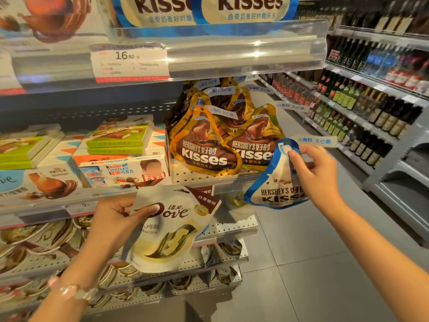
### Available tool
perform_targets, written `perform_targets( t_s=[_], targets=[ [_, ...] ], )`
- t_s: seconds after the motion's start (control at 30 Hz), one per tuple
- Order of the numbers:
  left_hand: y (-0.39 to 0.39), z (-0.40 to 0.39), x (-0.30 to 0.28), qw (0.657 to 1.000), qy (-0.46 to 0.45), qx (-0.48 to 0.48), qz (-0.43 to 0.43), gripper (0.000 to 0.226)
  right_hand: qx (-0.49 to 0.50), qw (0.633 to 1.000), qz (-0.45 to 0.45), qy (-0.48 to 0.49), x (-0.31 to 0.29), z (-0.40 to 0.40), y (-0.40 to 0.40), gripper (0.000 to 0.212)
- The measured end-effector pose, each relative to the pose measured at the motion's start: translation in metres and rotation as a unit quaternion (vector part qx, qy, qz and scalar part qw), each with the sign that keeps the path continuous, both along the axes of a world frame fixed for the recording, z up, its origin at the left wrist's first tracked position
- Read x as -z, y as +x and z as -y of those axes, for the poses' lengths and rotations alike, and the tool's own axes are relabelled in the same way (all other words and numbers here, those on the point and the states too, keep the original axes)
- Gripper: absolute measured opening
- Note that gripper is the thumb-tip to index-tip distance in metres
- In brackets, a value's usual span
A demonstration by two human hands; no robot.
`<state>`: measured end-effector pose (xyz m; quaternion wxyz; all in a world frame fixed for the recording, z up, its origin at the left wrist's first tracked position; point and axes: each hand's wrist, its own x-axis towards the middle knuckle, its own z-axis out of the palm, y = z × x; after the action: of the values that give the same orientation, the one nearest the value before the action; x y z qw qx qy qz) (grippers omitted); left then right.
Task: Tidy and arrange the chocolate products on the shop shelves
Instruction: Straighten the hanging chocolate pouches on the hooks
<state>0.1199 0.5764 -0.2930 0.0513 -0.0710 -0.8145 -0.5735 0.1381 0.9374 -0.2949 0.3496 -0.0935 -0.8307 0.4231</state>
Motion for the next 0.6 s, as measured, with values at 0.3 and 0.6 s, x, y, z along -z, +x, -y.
perform_targets(
  t_s=[0.3, 0.6],
  targets=[
    [-0.004, 0.001, 0.016, 0.999, -0.034, -0.023, 0.019, 0.011, -0.076, 0.965, 0.251, 0.014, 0.059, 0.013, 0.011, 0.009],
    [-0.006, -0.001, 0.039, 0.998, -0.048, 0.015, 0.035, 0.008, -0.094, 0.965, 0.241, 0.032, 0.143, 0.032, -0.007, 0.03]
  ],
)
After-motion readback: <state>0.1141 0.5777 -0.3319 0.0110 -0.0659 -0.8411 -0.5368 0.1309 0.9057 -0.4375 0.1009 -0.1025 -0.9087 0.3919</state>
